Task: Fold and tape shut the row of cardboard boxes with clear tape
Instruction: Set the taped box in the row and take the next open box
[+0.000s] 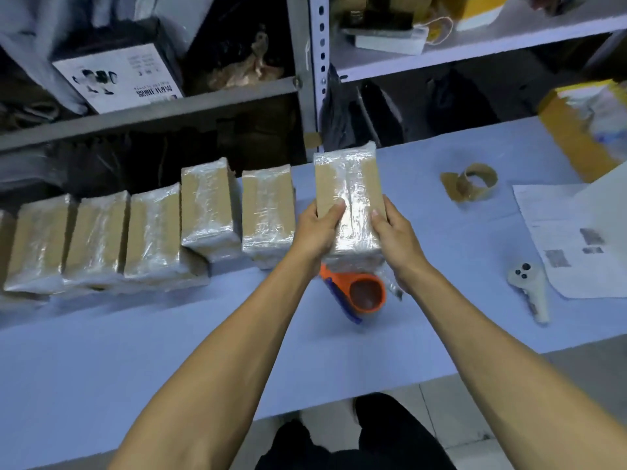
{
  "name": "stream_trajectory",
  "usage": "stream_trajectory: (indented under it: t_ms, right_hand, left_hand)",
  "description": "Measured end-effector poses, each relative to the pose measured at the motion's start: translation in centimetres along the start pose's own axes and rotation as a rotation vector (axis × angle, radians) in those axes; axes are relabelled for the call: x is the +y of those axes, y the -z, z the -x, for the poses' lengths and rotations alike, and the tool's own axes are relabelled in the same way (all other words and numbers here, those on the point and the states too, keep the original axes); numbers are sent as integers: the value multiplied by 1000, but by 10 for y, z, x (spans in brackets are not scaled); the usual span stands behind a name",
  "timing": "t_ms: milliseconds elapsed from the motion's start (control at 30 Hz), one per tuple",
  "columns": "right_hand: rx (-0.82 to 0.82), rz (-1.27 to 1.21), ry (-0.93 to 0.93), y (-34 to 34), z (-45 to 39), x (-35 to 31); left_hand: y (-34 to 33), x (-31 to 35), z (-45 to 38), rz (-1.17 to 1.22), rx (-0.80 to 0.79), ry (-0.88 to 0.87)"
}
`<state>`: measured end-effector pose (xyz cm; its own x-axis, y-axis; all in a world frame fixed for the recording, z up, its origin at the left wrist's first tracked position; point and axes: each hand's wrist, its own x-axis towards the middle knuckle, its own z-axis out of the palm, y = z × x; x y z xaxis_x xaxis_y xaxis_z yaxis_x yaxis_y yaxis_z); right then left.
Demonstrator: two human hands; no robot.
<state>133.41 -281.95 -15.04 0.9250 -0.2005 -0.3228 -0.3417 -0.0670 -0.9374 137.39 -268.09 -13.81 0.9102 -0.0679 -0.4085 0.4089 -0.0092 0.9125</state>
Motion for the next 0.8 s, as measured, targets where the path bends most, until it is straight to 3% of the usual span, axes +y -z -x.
stream_trajectory:
  t_ms: [300, 667, 800]
  right_hand:
    - [-160, 204, -76, 11, -101, 35]
    - [-159, 195, 15, 11, -132, 58]
    - [-189, 429, 20, 17, -130, 43]
  left_hand:
    - [-30, -36, -79, -234, 167, -20]
    - [-39, -46, -105, -386, 305, -83]
    - [-44, -26, -96, -640, 349, -183]
